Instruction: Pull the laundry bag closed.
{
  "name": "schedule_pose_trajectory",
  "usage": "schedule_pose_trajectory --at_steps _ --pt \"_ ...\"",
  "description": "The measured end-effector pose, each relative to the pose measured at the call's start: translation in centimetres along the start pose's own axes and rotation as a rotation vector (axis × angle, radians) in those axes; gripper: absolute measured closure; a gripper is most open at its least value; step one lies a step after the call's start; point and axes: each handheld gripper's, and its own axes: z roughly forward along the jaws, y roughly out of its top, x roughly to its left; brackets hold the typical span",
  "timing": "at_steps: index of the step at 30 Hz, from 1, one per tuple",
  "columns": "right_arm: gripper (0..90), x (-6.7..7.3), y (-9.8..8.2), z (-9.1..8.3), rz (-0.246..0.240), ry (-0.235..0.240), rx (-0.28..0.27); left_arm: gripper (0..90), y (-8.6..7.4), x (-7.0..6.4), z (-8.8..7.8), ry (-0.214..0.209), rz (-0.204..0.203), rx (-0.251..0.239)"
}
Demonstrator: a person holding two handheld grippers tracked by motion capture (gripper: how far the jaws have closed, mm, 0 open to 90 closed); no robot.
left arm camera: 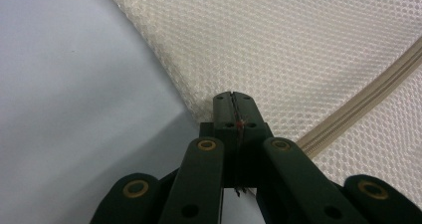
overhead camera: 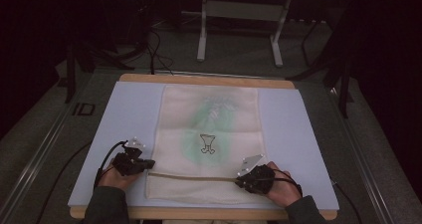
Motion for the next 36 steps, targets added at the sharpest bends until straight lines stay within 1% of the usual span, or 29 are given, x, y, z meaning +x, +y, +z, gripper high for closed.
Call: schedule_pose_trajectory --at_steps 3,7,10,11,18,20,26,28,30,32,36 --pt "82.2 -0.1 -0.1 -0.1 -0.001 -0.003 -0.001 90.0 0.0 0.0 0.0 -0.001 0.000 0.000" --pt "82.2 -0.3 -0.4 -0.4 0.012 -0.003 -0.004 90.0 0.0 0.0 0.0 0.000 0.000 0.000" --pt "82.3 -0.3 -0.5 -0.4 0.010 -0.005 -0.001 90.0 0.0 0.0 0.0 -0.001 0.000 -0.001" --pt "82.2 -0.4 -0.6 -0.5 0.018 -0.003 -0.001 90.0 0.0 0.0 0.0 0.000 0.000 0.000" --pt "82.2 -0.6 -1.1 -0.8 0.028 -0.012 -0.001 90.0 0.0 0.0 0.0 -0.001 0.000 -0.001" --pt "82.2 -0.6 -1.2 -0.9 0.034 -0.007 -0.003 90.0 0.0 0.0 0.0 0.000 0.000 0.000" --pt "82.2 -0.8 -1.4 -1.2 0.037 -0.007 -0.009 90.0 0.0 0.0 0.0 -0.001 0.000 0.000" --pt "82.2 -0.8 -1.4 -1.2 0.036 -0.012 -0.003 90.0 0.0 0.0 0.0 -0.001 0.000 0.000" --pt "82.2 -0.9 -1.6 -1.4 0.040 -0.008 -0.011 90.0 0.0 0.0 0.0 0.000 0.000 0.000" --pt "82.2 -1.0 -1.6 -1.5 0.041 -0.014 -0.004 90.0 0.0 0.0 0.0 0.001 0.000 0.000" --pt "82.2 -1.1 -1.8 -1.6 0.049 -0.003 -0.012 90.0 0.0 0.0 0.0 0.002 0.000 -0.001"
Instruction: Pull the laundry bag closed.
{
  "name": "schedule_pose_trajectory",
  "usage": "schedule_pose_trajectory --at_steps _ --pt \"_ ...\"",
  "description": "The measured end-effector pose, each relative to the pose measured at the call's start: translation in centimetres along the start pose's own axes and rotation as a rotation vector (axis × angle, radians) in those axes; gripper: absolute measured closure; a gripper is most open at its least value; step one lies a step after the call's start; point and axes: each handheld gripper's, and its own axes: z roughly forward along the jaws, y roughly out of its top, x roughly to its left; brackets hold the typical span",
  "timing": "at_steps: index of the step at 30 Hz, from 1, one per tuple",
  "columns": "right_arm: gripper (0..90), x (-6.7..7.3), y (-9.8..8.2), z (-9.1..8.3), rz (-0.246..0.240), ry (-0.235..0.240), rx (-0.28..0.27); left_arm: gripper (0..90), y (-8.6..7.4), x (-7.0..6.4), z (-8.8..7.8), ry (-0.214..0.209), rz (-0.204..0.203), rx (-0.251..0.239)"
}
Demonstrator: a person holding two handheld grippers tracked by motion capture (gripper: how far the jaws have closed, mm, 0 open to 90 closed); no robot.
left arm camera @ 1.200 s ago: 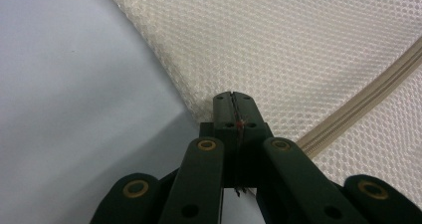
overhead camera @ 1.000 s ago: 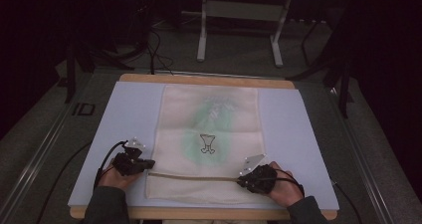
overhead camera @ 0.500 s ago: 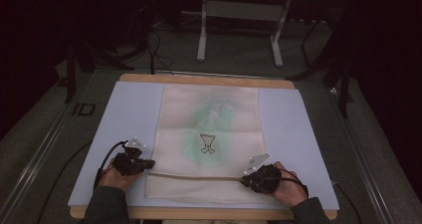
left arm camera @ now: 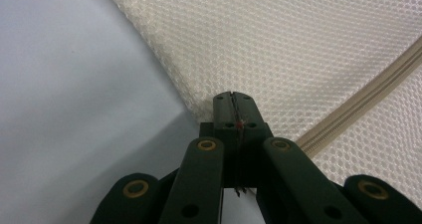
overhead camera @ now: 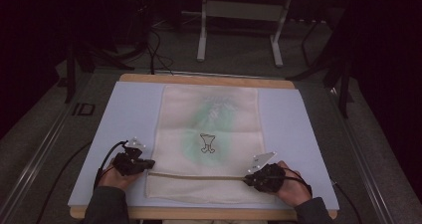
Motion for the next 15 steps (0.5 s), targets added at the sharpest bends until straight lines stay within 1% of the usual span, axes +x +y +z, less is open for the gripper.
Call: schedule_pose_trajectory --at_steps 1,4,5,6,7,9,11,13,15 --pt "82.2 -0.01 -0.03 0.02 -0.003 -0.008 0.009 90.0 0.00 0.01 -0.01 -0.001 0.001 0.001" --pt "82.2 -0.05 -0.08 -0.01 0.000 -0.007 0.011 90.0 0.00 0.01 -0.01 0.000 0.001 0.001" --pt "82.2 -0.18 -0.21 -0.10 0.000 -0.001 0.003 90.0 -0.01 0.00 0.00 0.000 0.001 0.000" --pt "82.2 -0.21 -0.32 -0.19 0.010 -0.005 0.010 90.0 -0.01 -0.02 0.00 0.001 0.000 -0.001" --pt "82.2 -0.28 -0.39 -0.23 0.004 -0.006 0.007 90.0 -0.01 -0.02 0.00 0.001 0.000 -0.001" --pt "82.2 -0.28 -0.41 -0.39 0.014 -0.004 0.004 90.0 -0.01 -0.01 0.00 0.000 0.001 -0.001" --pt "82.2 -0.32 -0.44 -0.47 0.010 -0.011 0.014 90.0 -0.01 0.00 0.00 0.000 0.000 0.000" --pt "82.2 -0.37 -0.55 -0.54 0.016 -0.005 0.006 90.0 0.00 -0.01 0.00 0.001 -0.001 0.000" --pt "82.2 -0.44 -0.68 -0.57 0.017 -0.006 0.014 90.0 0.02 -0.04 -0.01 0.003 0.002 0.002"
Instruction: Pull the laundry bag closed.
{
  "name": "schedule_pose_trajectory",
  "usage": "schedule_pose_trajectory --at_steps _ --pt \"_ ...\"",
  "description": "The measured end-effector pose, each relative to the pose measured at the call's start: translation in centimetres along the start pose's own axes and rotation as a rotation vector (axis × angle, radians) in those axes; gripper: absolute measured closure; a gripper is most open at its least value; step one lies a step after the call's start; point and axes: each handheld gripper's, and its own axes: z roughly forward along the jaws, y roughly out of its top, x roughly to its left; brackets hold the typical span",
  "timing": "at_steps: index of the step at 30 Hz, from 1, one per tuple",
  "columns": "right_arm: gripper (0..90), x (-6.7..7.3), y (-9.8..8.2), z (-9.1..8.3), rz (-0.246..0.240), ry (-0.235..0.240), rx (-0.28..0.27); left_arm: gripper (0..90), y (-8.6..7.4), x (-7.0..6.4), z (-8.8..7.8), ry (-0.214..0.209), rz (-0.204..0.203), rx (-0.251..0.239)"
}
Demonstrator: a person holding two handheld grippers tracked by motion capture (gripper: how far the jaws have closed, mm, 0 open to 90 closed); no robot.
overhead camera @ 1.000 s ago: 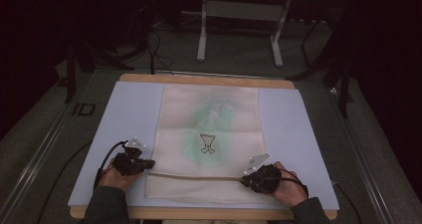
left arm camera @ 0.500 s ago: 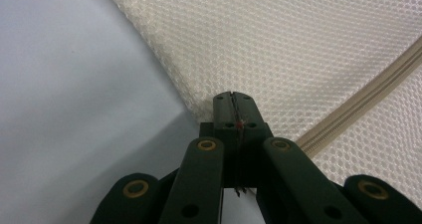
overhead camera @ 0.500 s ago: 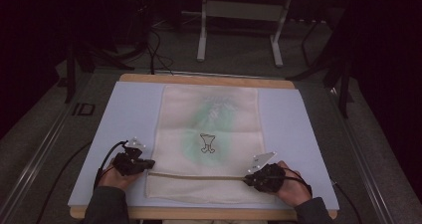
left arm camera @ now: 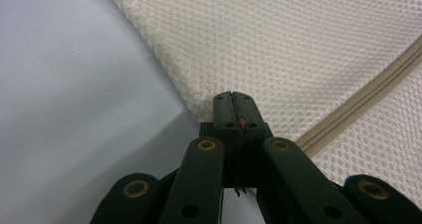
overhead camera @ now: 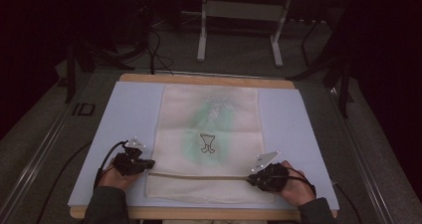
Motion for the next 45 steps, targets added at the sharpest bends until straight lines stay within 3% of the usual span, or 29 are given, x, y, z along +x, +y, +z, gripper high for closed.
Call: schedule_pose_trajectory --at_steps 32,36,45 --pt "82.2 -0.6 -1.4 -1.6 -0.002 -0.010 0.013 90.0 0.0 0.0 0.0 0.000 0.000 0.001" --pt "82.2 -1.0 -2.0 -1.9 0.012 -0.045 0.052 90.0 0.0 0.0 0.0 0.000 0.001 0.001" --pt "82.3 -1.8 -4.1 -2.8 0.063 -0.030 0.024 90.0 0.0 0.0 0.0 0.000 -0.001 0.000"
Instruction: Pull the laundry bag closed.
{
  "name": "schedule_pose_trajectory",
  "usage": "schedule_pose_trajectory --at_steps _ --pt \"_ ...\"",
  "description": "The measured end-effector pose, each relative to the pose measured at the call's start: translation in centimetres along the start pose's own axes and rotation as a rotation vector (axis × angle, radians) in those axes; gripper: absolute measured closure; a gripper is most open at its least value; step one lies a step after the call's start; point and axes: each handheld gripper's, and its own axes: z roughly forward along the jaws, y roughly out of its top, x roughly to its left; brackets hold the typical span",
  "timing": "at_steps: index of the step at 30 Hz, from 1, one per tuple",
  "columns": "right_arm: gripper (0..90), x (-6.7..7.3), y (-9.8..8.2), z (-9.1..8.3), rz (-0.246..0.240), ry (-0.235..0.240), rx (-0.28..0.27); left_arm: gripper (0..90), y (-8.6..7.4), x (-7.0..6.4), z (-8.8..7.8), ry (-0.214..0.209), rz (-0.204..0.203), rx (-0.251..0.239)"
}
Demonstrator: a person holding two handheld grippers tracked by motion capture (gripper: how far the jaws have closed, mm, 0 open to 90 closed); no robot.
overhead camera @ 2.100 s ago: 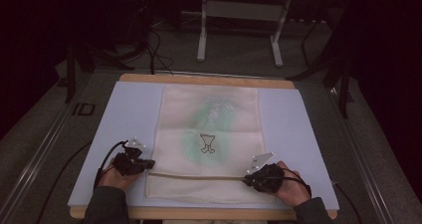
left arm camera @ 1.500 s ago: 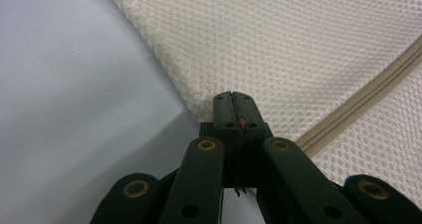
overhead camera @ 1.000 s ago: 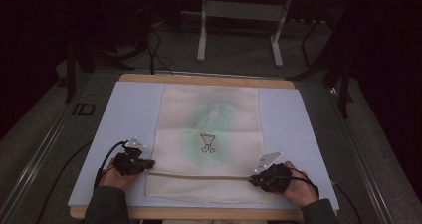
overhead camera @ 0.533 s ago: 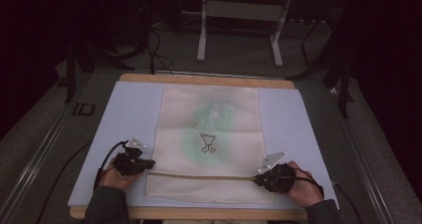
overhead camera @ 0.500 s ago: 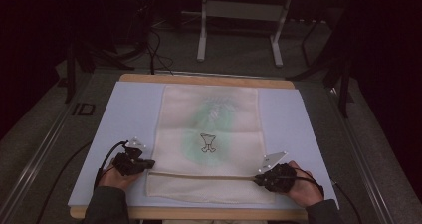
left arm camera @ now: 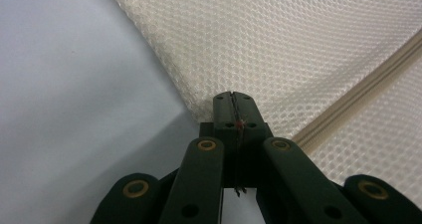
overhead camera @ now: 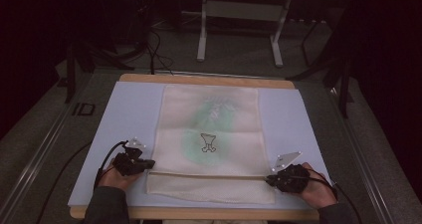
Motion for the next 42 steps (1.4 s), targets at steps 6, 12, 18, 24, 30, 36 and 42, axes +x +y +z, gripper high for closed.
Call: schedule_pose_trajectory --at_steps 6,12,18,24,30,36,42 --pt "82.2 -0.2 -0.3 0.3 0.014 0.012 0.001 90.0 0.0 0.1 0.0 -0.004 -0.003 -0.002" --pt "73.3 -0.3 -0.4 0.3 0.026 0.036 -0.037 89.8 -0.1 0.2 0.0 -0.014 -0.001 -0.012" --pt "67.3 -0.5 -0.7 0.0 0.049 0.039 -0.091 88.9 0.0 0.0 0.0 -0.006 0.018 -0.011" --pt "62.6 -1.0 -0.9 -0.2 0.095 0.005 -0.169 86.4 -0.1 0.0 -0.5 0.005 0.032 -0.049" --pt "58.3 -2.1 -1.8 -0.2 0.198 -0.041 -0.247 83.7 -0.2 0.3 -1.1 0.045 0.022 -0.106" --pt "57.0 -2.7 -2.5 0.3 0.267 -0.069 -0.278 79.0 -0.2 0.6 -1.3 0.083 0.016 -0.138" --pt "56.0 -3.1 -3.2 1.1 0.318 -0.129 -0.342 77.1 -0.2 1.1 -1.3 0.122 0.001 -0.159"
